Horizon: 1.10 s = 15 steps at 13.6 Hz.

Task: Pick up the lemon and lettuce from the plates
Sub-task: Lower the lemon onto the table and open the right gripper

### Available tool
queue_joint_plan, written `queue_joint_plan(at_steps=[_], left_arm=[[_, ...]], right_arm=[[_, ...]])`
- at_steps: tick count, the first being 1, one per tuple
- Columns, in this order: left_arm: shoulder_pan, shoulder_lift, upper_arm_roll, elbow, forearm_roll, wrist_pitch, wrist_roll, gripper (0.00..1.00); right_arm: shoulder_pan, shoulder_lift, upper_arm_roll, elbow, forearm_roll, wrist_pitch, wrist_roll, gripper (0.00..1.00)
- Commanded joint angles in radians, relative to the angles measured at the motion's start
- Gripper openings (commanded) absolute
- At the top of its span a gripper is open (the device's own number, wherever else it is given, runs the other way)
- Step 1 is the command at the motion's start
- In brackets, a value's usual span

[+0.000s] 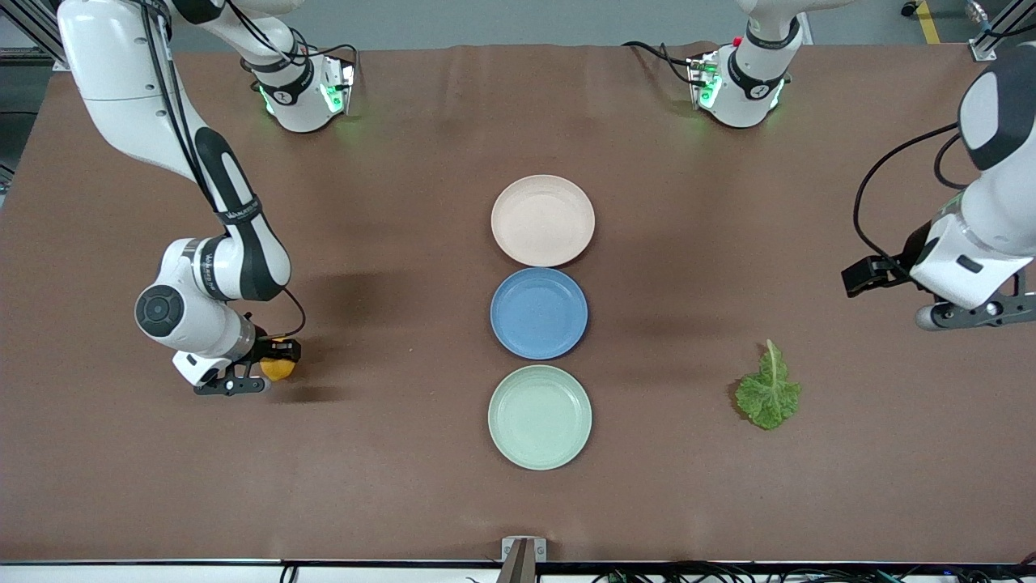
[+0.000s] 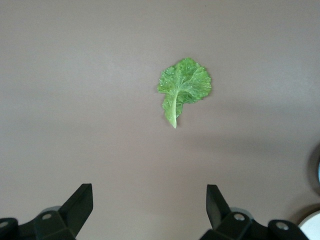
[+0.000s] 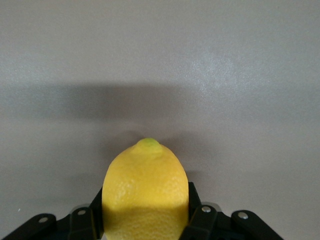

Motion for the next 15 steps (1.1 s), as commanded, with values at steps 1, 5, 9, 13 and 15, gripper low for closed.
queue_joint_plan(at_steps=[1,5,9,13,15], left_arm=[[0.016,-0.021,-0.003,0.049,-0.015,-0.065,-0.003,1.00],[0.043,-0.021,-0.001,0.102,-0.009,-0.084,0.000,1.00],[0.046,-0.014,-0.001,0.123,-0.015,-0.137,-0.003,1.00],[0.042,-0.010,-0.003,0.182,-0.013,-0.142,-0.003,1.00],[0.042,-0.018,-0.006,0.182,-0.015,-0.144,-0.009,1.00]], right_arm=[[-0.022,0.030,0.019,0.040,0.018,0.000,-0.025,0.02],[-0.022,0.040,0.019,0.052,0.018,0.001,-0.036,0.03],[-0.022,0.044,0.019,0.066,0.018,-0.006,-0.037,0.99],[-0.023,0.027,0.013,0.147,0.012,-0.135,-0.037,1.00],[-0.042,0.012,0.013,0.227,0.005,-0.288,-0.036,1.00]])
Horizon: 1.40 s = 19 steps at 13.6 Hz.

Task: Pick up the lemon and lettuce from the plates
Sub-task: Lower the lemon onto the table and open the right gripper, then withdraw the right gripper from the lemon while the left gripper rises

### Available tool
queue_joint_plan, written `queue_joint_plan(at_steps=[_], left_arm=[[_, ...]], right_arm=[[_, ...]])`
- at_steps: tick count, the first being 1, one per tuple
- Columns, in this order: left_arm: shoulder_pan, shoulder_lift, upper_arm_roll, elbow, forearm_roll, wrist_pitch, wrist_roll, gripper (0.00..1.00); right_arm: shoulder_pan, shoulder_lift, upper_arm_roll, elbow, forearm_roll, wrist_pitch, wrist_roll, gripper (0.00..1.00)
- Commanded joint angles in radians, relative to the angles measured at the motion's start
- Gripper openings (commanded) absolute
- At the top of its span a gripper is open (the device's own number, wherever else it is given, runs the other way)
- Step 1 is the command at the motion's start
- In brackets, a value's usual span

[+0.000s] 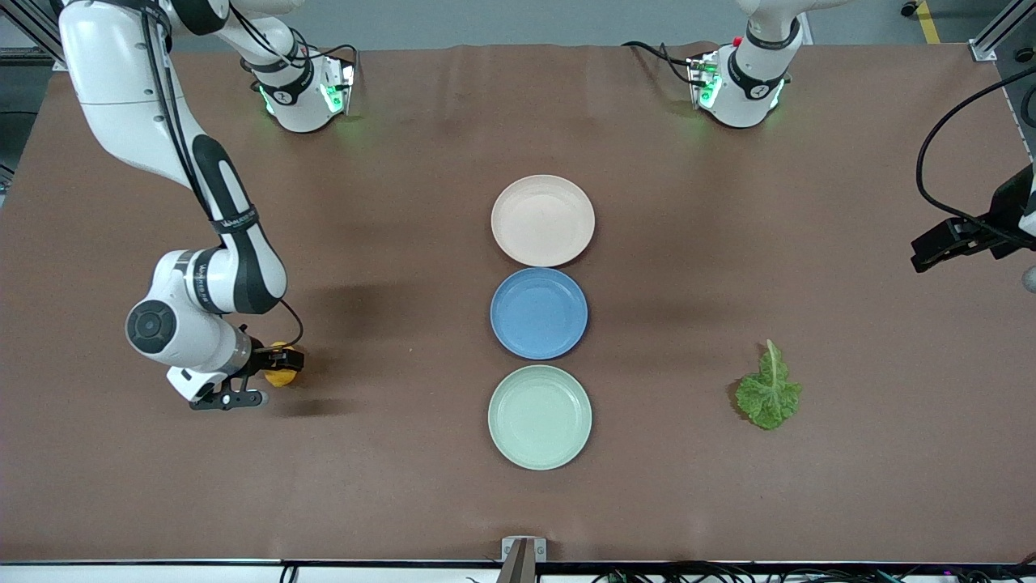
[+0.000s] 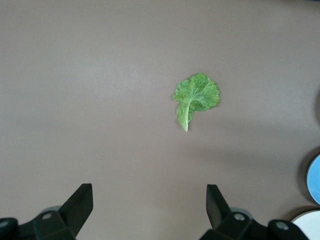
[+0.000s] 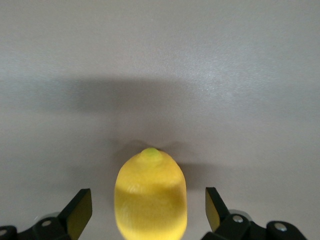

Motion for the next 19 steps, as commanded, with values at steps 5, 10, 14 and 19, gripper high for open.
queue_joint_plan(at_steps=[5,10,14,19], left_arm=[[0.000,0.014,-0.005,0.026,-0.018,-0.027,-0.009,1.00],[-0.003,0.017,-0.011,0.018,-0.028,-0.027,0.003,1.00],[-0.001,0.036,-0.009,0.021,-0.027,-0.027,0.003,1.00],[-0.009,0.036,-0.009,0.026,-0.025,-0.027,-0.001,1.00]], right_arm=[[-0.096,-0.130,0.013,0.116,0.002,-0.304,-0.017,1.00],[-0.125,-0.237,-0.005,0.230,-0.086,-0.595,-0.021,1.00],[-0.138,-0.274,-0.016,0.312,-0.100,-0.738,-0.040,1.00],[-0.178,-0.283,-0.011,0.372,-0.101,-0.747,-0.063,1.00]])
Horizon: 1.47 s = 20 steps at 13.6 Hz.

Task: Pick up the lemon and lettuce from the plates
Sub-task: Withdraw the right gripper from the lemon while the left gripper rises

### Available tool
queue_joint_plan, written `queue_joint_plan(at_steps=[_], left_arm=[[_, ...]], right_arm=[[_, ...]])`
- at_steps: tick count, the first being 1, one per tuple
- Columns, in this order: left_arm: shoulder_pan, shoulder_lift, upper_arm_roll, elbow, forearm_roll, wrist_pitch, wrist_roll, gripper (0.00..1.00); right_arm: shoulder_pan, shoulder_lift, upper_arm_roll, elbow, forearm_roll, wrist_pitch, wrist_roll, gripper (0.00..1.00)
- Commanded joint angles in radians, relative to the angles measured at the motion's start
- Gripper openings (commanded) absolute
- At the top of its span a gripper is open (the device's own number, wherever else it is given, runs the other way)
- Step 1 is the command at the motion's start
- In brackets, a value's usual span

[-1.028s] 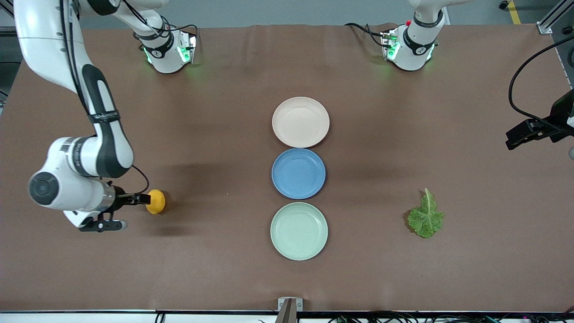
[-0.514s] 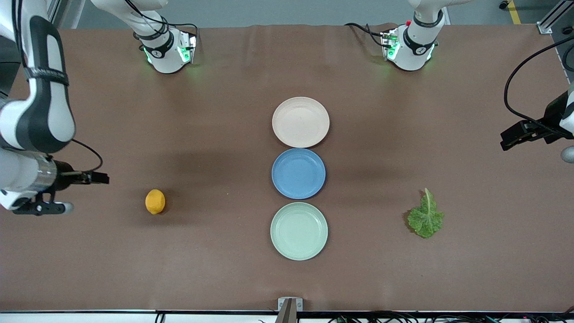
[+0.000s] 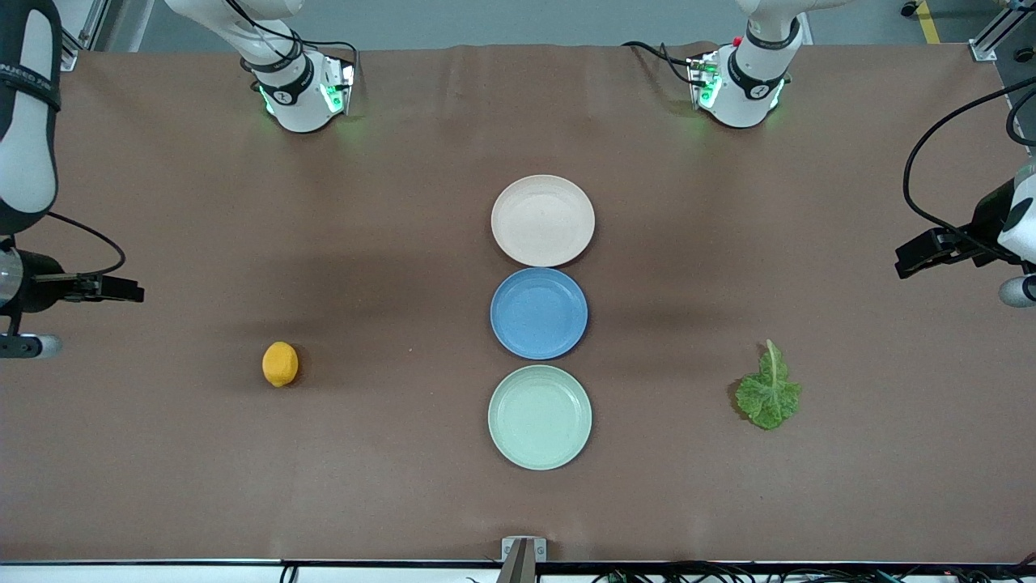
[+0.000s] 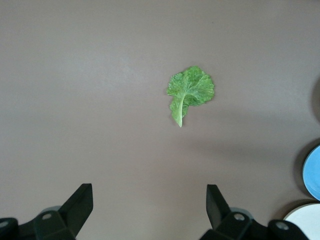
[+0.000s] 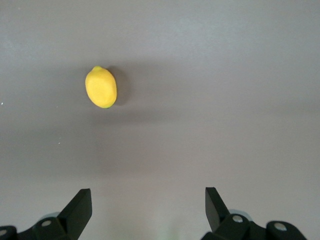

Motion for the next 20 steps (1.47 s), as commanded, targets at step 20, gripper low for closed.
queue_joint_plan(at_steps=[20], left_arm=[[-0.064,-0.205,0.093,-0.113,-0.092,-0.132,0.036,1.00]], right_arm=[[0.054,-0.348,0.022,-0.239,-0.017,-0.029,0.085,1.00]])
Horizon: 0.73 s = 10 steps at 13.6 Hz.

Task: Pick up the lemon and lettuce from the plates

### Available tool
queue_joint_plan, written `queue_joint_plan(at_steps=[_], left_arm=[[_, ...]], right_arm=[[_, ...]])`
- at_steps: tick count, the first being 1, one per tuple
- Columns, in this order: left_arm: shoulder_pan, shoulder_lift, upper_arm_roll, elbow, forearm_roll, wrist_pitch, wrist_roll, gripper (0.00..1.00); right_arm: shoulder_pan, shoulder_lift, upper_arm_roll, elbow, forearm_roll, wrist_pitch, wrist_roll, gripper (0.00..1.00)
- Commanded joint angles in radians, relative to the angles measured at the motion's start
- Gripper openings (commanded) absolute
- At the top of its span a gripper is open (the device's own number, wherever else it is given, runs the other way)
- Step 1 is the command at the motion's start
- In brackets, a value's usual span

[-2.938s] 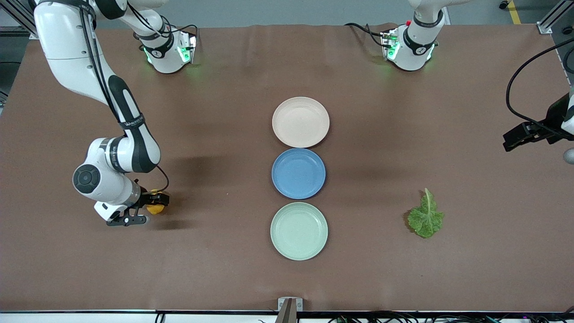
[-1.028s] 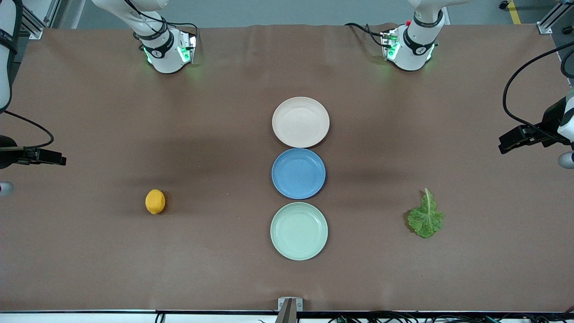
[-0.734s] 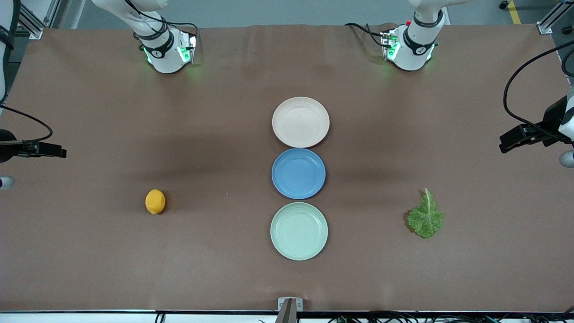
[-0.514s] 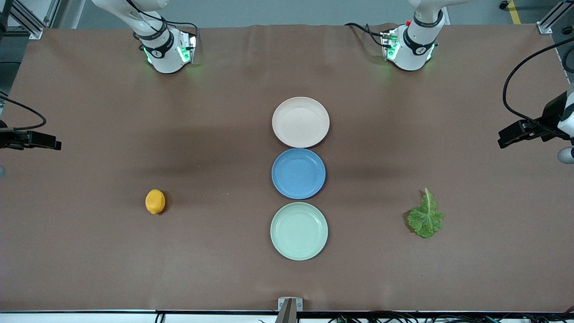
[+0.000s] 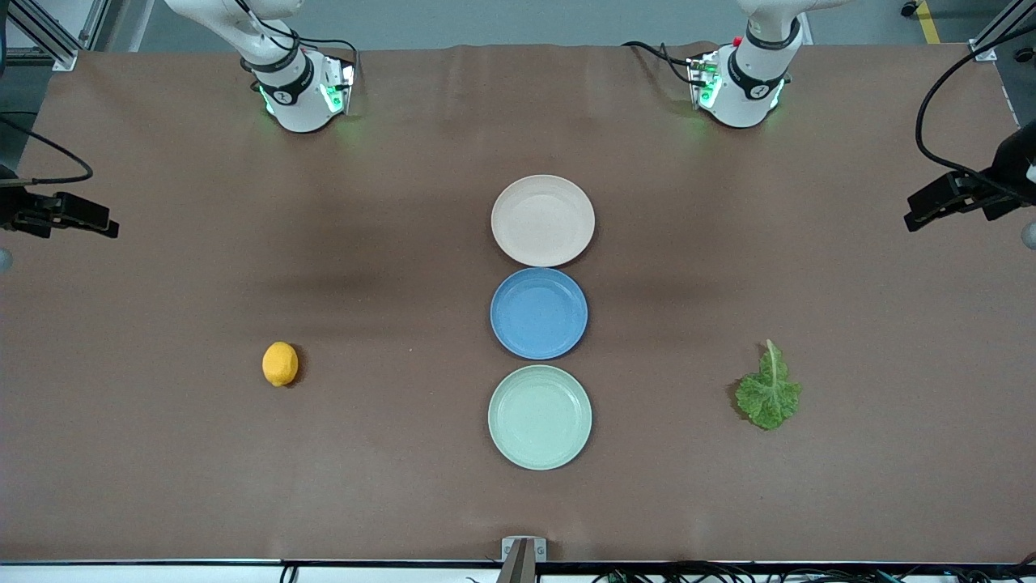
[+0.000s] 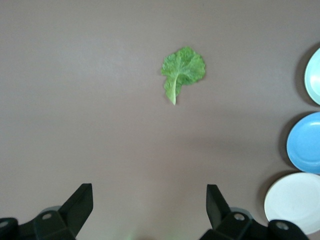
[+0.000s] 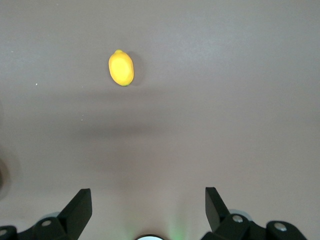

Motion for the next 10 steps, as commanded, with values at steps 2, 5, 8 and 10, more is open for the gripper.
queue_joint_plan(at_steps=[2,5,8,10], left_arm=[[-0.108,-0.144,0.158,-0.157,-0.075,-0.001,0.037,1.00],[-0.139,-0.163,0.194,-0.176,-0.074,-0.001,0.068,1.00],[-0.137,-0.160,0.191,-0.167,-0.060,0.004,0.076,1.00],[-0.137,-0.155,0.188,-0.165,-0.059,0.004,0.076,1.00]], right_arm=[[0.016,-0.081,0.002,-0.078,-0.014,0.022,0.038,1.00],[0.012,-0.108,0.002,-0.079,-0.013,0.018,0.038,1.00],[0.006,-0.142,0.002,-0.081,-0.013,0.010,0.035,1.00],[-0.002,-0.160,0.004,-0.081,-0.013,0.002,0.032,1.00]])
